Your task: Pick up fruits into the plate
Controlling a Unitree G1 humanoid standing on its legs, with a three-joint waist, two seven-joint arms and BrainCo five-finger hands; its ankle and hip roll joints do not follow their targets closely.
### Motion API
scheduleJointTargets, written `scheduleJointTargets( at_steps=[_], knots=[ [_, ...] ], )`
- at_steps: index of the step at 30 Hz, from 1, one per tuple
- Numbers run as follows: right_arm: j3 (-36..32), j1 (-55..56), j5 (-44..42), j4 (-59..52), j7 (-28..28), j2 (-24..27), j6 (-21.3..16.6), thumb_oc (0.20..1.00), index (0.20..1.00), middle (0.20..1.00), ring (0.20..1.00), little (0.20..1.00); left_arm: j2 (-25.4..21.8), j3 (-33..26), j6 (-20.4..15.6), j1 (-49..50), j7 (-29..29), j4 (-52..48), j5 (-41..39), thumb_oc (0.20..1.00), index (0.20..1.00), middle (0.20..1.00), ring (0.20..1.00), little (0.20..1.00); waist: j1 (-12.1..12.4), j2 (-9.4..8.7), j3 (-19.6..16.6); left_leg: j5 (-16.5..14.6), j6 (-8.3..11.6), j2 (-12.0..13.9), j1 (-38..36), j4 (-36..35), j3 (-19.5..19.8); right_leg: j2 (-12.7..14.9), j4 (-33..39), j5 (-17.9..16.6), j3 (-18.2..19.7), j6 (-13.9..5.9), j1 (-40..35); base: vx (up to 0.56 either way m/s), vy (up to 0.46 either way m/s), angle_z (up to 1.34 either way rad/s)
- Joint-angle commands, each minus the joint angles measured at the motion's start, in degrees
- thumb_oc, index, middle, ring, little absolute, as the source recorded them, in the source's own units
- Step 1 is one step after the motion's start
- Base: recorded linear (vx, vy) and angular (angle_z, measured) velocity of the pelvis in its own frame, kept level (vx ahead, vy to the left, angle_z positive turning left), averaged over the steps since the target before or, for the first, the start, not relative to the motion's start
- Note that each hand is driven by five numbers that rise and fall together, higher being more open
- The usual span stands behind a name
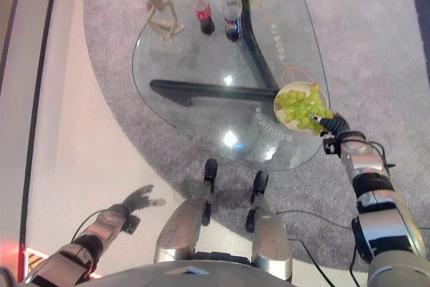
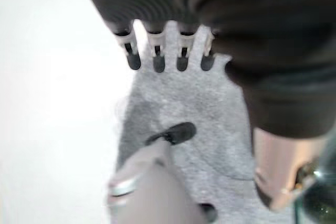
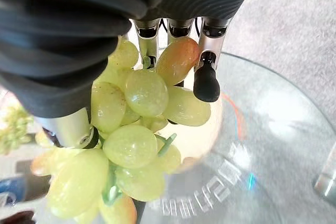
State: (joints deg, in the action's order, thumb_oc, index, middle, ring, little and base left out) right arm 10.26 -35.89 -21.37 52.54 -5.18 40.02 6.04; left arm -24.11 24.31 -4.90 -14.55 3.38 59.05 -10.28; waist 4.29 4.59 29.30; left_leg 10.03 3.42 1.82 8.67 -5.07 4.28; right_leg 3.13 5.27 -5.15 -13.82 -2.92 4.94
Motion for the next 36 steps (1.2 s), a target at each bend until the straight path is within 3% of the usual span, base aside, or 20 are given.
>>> scheduleJointTargets(
  at_steps=[1,14,24,25,26,36],
  knots=[
    [2.99,-5.64,-0.72,-1.29,1.29,5.06,-2.2,0.2,0.2,0.2,0.2,0.2,0.6,2.77,-0.2,-1.39,-0.91,1.03,-2.63,1.0,1.0,1.0,1.0,1.0,0.52,-1.39,-0.8,-11.16,-0.69,-1.84,-0.79,3.84,-1.23,1.93,-7.76,6.49,1.29,-1.54,3.56,-0.05,0.028,0.02],
    [4.97,-14.2,0.69,8.73,2.23,7.41,0.91,0.2,0.2,0.2,0.2,0.2,0.46,3.97,-0.42,-2.72,-1.47,0.92,-5.09,1.0,1.0,1.0,1.0,1.0,0.69,0.73,0.49,-9.81,-0.65,-2.25,3.65,4.45,-1.41,2.19,-11.2,6.9,0.73,-1.08,9.69,-0.01,0.004,0.0],
    [9.04,-19.15,8.71,12.83,6.37,8.5,4.6,0.2,0.2,0.2,0.2,0.2,-0.24,4.94,-1.02,-3.19,-1.52,-1.49,-7.45,1.0,1.0,1.0,1.0,1.0,0.88,2.72,0.49,-9.19,-0.63,-2.46,6.95,5.42,-1.93,2.42,-13.48,7.36,0.92,-0.97,13.78,-0.02,-0.001,-0.02],
    [9.28,-19.17,9.42,12.94,6.12,8.29,5.65,0.238,0.238,0.238,0.238,0.238,-0.12,5.04,-1.04,-3.05,-1.59,-1.76,-7.49,1.0,1.0,1.0,1.0,1.0,0.86,2.88,0.49,-9.17,-0.65,-2.49,7.01,5.47,-1.99,2.4,-13.59,7.43,0.98,-0.9,13.87,0.0,0.0,0.0],
    [9.47,-19.2,9.66,13.49,5.96,8.18,6.04,1.0,1.0,1.0,1.0,1.0,-0.05,5.19,-1.09,-3.07,-1.53,-1.84,-7.61,1.0,1.0,1.0,1.0,1.0,0.82,3.06,0.49,-9.17,-0.65,-2.51,7.0,5.45,-2.05,2.38,-13.65,7.51,1.01,-0.81,13.94,-0.02,0.034,-0.05],
    [9.16,-17.85,11.76,15.01,10.15,6.41,4.76,1.0,1.0,1.0,1.0,1.0,0.49,5.67,-1.11,-3.41,-1.65,-2.2,-7.11,1.0,1.0,1.0,1.0,1.0,0.87,3.25,0.49,-9.32,-0.8,-2.68,6.6,5.84,-2.56,2.55,-13.9,7.57,0.89,-0.81,13.57,-0.02,0.01,-0.03]
  ],
)
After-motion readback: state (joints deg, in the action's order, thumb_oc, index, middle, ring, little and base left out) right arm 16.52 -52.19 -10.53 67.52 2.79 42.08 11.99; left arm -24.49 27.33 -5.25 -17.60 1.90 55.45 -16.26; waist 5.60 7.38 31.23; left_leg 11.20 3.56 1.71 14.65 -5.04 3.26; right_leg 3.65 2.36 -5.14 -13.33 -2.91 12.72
